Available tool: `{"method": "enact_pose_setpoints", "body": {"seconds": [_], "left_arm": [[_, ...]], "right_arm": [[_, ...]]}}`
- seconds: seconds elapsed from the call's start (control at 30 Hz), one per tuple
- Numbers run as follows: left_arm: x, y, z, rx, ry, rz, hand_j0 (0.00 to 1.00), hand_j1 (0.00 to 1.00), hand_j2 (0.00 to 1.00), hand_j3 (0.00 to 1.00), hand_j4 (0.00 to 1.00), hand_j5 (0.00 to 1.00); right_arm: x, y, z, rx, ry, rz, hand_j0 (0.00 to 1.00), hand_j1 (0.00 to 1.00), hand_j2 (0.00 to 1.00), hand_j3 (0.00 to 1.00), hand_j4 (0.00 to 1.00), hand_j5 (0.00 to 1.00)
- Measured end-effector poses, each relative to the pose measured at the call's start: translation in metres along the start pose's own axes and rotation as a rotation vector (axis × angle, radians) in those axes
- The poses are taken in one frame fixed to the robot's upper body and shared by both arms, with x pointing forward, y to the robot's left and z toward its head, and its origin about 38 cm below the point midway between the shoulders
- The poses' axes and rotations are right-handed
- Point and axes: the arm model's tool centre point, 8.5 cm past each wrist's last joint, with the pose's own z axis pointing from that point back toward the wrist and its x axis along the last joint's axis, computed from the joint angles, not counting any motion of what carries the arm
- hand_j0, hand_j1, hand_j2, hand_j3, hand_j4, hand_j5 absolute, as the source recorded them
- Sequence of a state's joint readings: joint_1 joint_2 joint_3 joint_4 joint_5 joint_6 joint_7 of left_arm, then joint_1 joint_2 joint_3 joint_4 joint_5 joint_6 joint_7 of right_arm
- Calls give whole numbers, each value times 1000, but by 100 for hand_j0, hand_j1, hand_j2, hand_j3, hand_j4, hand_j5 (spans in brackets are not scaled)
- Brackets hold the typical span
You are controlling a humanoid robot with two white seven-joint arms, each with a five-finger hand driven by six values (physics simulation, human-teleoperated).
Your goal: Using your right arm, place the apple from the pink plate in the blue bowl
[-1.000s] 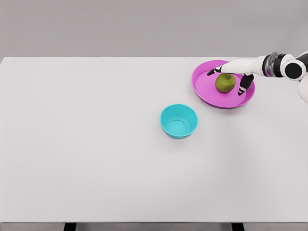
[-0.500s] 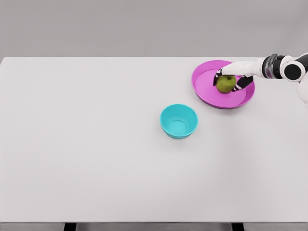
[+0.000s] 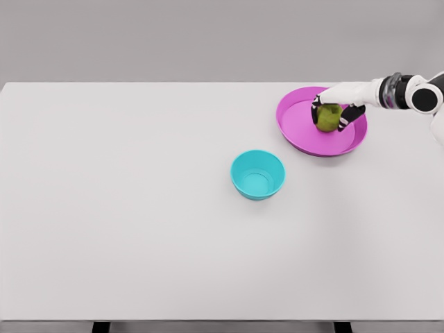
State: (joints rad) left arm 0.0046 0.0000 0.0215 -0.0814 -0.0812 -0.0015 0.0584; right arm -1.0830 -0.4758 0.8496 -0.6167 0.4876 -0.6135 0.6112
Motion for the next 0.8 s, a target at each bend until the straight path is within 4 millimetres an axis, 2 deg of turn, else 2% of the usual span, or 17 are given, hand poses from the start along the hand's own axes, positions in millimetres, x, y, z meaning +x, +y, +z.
{"method": "enact_pose_setpoints", "body": {"seconds": [0.27,0.43,0.57,0.8], "left_arm": [[0,0,0,0,0,0,100,100,100,100,100,100],[0,0,0,0,0,0,100,100,100,100,100,100],[0,0,0,0,0,0,100,100,100,100,100,100],[0,0,0,0,0,0,100,100,100,100,100,100]], "right_arm": [[-1,-10,7,-50,-8,-12,45,45,45,45,45,45],[4,-27,20,-109,-26,25,45,45,45,45,45,45],[7,-33,24,-127,-33,39,45,45,45,45,45,45],[33,-47,22,-158,-92,115,45,45,45,45,45,45]]}}
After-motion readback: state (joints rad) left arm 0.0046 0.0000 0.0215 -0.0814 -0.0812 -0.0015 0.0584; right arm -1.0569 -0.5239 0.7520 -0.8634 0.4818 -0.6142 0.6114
